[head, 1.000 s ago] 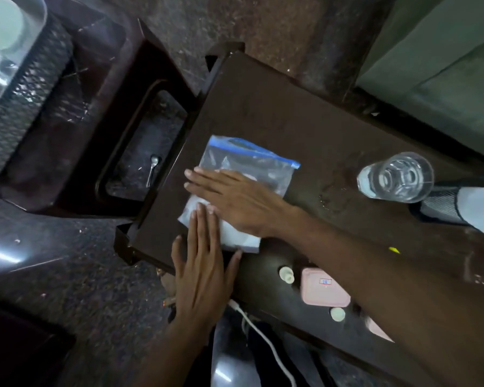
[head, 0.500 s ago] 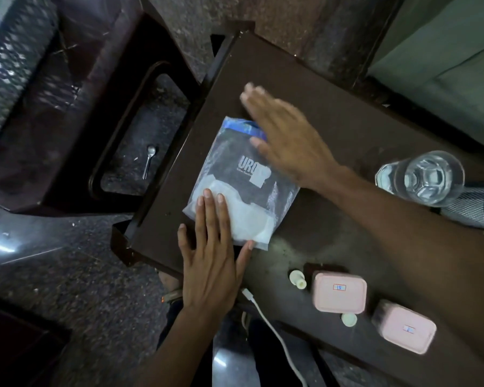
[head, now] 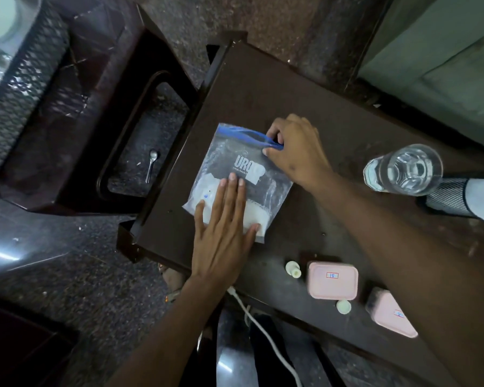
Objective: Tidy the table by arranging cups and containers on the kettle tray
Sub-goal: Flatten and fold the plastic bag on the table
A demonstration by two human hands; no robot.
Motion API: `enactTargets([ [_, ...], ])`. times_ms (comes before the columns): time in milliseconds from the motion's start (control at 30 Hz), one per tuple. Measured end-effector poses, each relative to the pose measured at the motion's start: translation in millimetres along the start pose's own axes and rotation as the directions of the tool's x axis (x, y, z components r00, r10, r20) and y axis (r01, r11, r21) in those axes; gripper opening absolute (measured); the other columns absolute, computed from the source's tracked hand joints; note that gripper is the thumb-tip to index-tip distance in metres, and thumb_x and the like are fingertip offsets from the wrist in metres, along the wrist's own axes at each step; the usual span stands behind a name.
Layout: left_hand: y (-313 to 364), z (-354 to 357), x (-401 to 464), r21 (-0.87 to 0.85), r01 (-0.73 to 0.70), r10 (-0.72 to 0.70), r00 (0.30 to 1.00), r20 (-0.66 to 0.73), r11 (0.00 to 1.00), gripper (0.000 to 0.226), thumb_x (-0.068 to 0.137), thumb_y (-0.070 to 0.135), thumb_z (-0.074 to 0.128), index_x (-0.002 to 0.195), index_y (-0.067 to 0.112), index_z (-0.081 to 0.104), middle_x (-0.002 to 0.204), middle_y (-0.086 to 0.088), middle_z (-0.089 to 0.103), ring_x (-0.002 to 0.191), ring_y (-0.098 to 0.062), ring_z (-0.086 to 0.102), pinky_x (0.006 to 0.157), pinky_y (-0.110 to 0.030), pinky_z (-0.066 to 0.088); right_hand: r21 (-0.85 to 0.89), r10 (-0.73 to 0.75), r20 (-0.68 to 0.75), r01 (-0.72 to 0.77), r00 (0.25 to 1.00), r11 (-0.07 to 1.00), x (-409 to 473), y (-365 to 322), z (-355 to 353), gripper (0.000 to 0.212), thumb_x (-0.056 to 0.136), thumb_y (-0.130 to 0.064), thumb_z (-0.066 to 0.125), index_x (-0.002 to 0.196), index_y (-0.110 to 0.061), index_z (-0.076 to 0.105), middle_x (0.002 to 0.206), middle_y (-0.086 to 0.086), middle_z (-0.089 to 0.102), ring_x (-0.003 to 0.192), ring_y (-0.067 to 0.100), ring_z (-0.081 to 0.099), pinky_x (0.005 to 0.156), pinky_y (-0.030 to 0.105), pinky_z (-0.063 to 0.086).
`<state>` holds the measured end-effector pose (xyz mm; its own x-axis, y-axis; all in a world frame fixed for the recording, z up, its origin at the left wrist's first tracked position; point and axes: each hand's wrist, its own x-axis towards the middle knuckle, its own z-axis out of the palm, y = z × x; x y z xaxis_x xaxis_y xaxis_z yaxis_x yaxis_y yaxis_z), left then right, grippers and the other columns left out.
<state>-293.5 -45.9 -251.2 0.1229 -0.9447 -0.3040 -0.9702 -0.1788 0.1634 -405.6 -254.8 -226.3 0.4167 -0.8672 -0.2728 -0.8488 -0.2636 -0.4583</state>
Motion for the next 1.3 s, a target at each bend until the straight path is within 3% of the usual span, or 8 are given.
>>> enactTargets([
  [133, -6.0, 1.6, 2.1, -0.064, -0.027, 0.026, 1.0, -0.017, 0.998, 0.084, 0.107, 0.055, 0.04, 0.169, 0.019, -0.004, 0.177, 0.003, -0.011, 0.164, -0.012, -0.004, 0.127, -0.05, 0.023, -0.028, -0.072, -0.083, 0.07, 0.994, 0.997, -22.2, -17.7, -6.3, 0.022, 0.081, -0.009, 0.077, 0.088, -0.021, 0.061, 0.101, -0.004, 0.048, 0.095, 0.015, 0.052, 0.071, 0.035, 0.052],
  [400, -21.9, -8.5, 2.0, -0.253, -0.103, 0.119, 0.992, 0.048, 0.962, 0.079, 0.109, 0.055, 0.036, 0.17, 0.018, 0.001, 0.175, 0.005, -0.012, 0.162, -0.008, -0.012, 0.133, -0.049, 0.009, -0.241, -0.311, -0.078, 0.285, 0.947, 0.928, -87.6, -23.6, 46.5, 0.036, 0.088, -0.005, 0.066, 0.122, -0.015, 0.061, 0.113, 0.006, 0.059, 0.097, 0.025, 0.056, 0.079, 0.038, 0.047],
  [500, -29.5, -20.4, -3.3, -0.339, -0.085, 0.094, 0.995, 0.012, 0.937, 0.07, 0.107, 0.037, 0.052, 0.167, 0.012, 0.024, 0.175, -0.003, 0.018, 0.163, -0.016, 0.013, 0.131, -0.044, 0.019, -0.274, -0.313, -0.045, 0.289, 0.949, 0.917, -93.0, -14.5, 62.4, 0.051, 0.081, -0.007, 0.074, 0.128, -0.018, 0.057, 0.118, 0.003, 0.056, 0.098, 0.024, 0.054, 0.079, 0.036, 0.044],
  [633, -43.0, -39.0, -2.1, -0.3, -0.11, 0.03, 0.966, -0.258, 0.948, 0.041, 0.102, 0.02, 0.059, 0.141, 0.008, 0.06, 0.145, -0.01, 0.062, 0.137, -0.024, 0.055, 0.112, -0.039, 0.042, -0.239, -0.319, -0.049, 0.299, 0.947, 0.924, -93.5, 1.4, 69.5, 0.058, 0.082, -0.005, 0.075, 0.133, -0.022, 0.053, 0.13, 0.001, 0.052, 0.108, 0.023, 0.054, 0.083, 0.036, 0.046],
  [733, -46.3, -45.5, 23.3, -0.126, -0.138, 0.092, 0.944, -0.318, 0.982, 0.057, 0.104, 0.033, 0.048, 0.157, 0.012, 0.041, 0.169, -0.009, 0.035, 0.157, -0.023, 0.031, 0.12, -0.041, 0.03, -0.22, -0.339, -0.034, 0.324, 0.94, 0.92, -97.2, 10.0, 69.2, 0.056, 0.088, -0.016, 0.076, 0.139, -0.021, 0.052, 0.141, 0.002, 0.049, 0.124, 0.023, 0.05, 0.093, 0.036, 0.048],
  [867, -47.3, -30.7, 53.3, 0.088, -0.185, 0.194, 0.975, -0.105, 0.979, 0.077, 0.11, 0.057, 0.028, 0.17, 0.015, 0.003, 0.178, -0.003, -0.006, 0.165, -0.018, -0.001, 0.13, -0.05, 0.016, -0.205, -0.352, 0.0, 0.344, 0.936, 0.916, -108.6, 16.1, 65.9, 0.058, 0.091, -0.004, 0.066, 0.147, -0.014, 0.053, 0.151, 0.008, 0.051, 0.137, 0.028, 0.048, 0.108, 0.042, 0.045],
  [1033, -57.3, -13.1, 62.0, 0.132, -0.236, 0.247, 0.966, -0.073, 0.963, 0.08, 0.109, 0.061, 0.021, 0.169, 0.013, -0.003, 0.177, -0.004, -0.008, 0.165, -0.018, -0.002, 0.131, -0.05, 0.014, -0.204, -0.331, -0.09, 0.308, 0.939, 0.929, -120.3, -4.5, 66.6, 0.045, 0.104, -0.021, 0.045, 0.146, -0.007, 0.053, 0.158, 0.012, 0.046, 0.143, 0.027, 0.045, 0.116, 0.043, 0.039],
  [1300, -56.3, -11.5, 58.1, 0.133, -0.269, 0.278, 0.959, -0.056, 0.954, 0.073, 0.11, 0.051, 0.012, 0.169, 0.011, -0.003, 0.177, -0.008, -0.01, 0.165, -0.022, -0.005, 0.131, -0.054, 0.011, -0.246, -0.056, -0.056, 0.041, 0.997, 0.969, -111.3, -43.3, 95.7, 0.069, 0.11, -0.05, 0.02, 0.166, -0.012, 0.005, 0.175, 0.004, 0.001, 0.162, 0.016, 0.003, 0.129, 0.039, 0.018],
])
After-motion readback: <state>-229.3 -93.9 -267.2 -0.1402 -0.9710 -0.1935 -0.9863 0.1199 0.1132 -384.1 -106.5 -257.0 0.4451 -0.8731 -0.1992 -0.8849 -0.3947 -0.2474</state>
